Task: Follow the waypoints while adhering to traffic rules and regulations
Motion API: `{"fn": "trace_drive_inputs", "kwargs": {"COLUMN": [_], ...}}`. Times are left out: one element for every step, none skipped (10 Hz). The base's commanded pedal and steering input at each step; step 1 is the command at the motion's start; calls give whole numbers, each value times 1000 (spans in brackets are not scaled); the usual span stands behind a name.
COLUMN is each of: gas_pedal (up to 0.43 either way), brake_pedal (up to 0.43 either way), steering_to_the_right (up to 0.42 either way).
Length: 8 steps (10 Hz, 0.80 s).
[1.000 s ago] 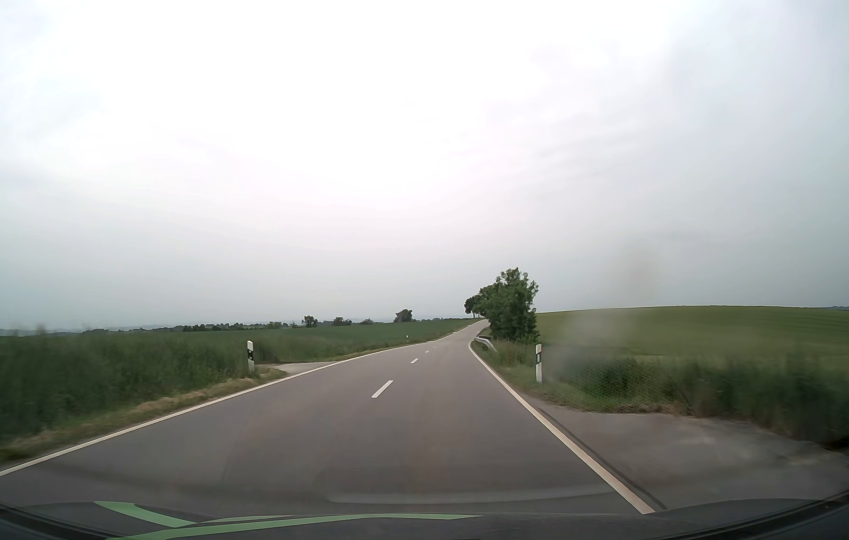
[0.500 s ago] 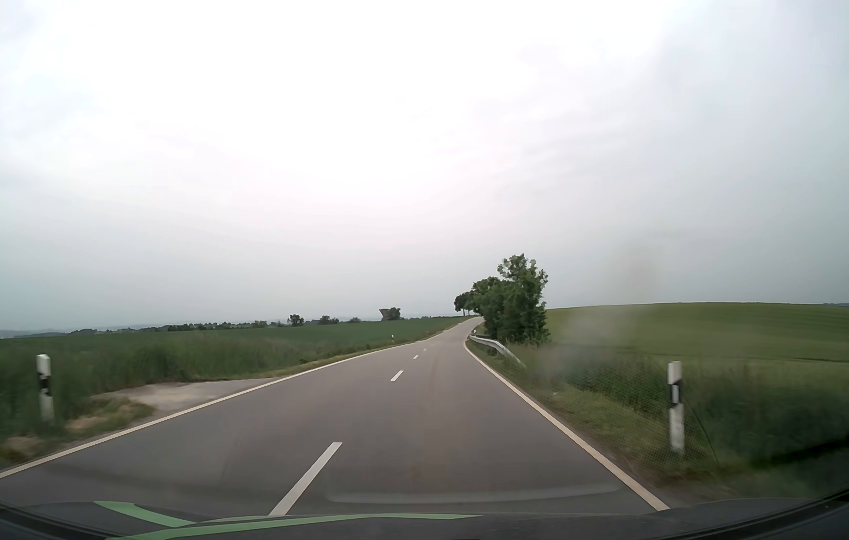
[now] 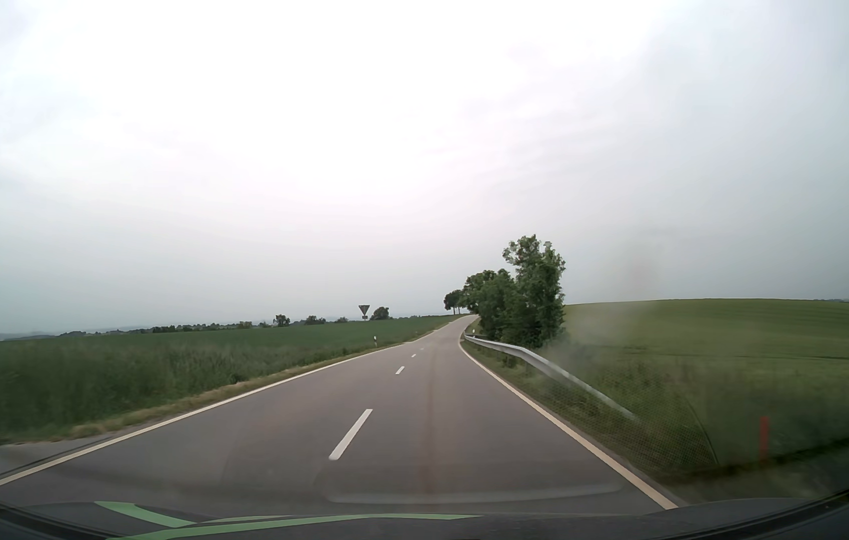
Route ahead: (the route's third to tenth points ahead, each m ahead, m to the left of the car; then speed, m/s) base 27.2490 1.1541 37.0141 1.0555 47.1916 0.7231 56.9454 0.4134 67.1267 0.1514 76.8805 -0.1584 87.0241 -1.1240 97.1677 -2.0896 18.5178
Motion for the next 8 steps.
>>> {"fn": "trace_drive_inputs", "kwargs": {"gas_pedal": [228,228,228,228,228,228,228,228], "brake_pedal": [0,0,0,0,0,0,0,0], "steering_to_the_right": [8,6,5,5,5,5,5,5]}}
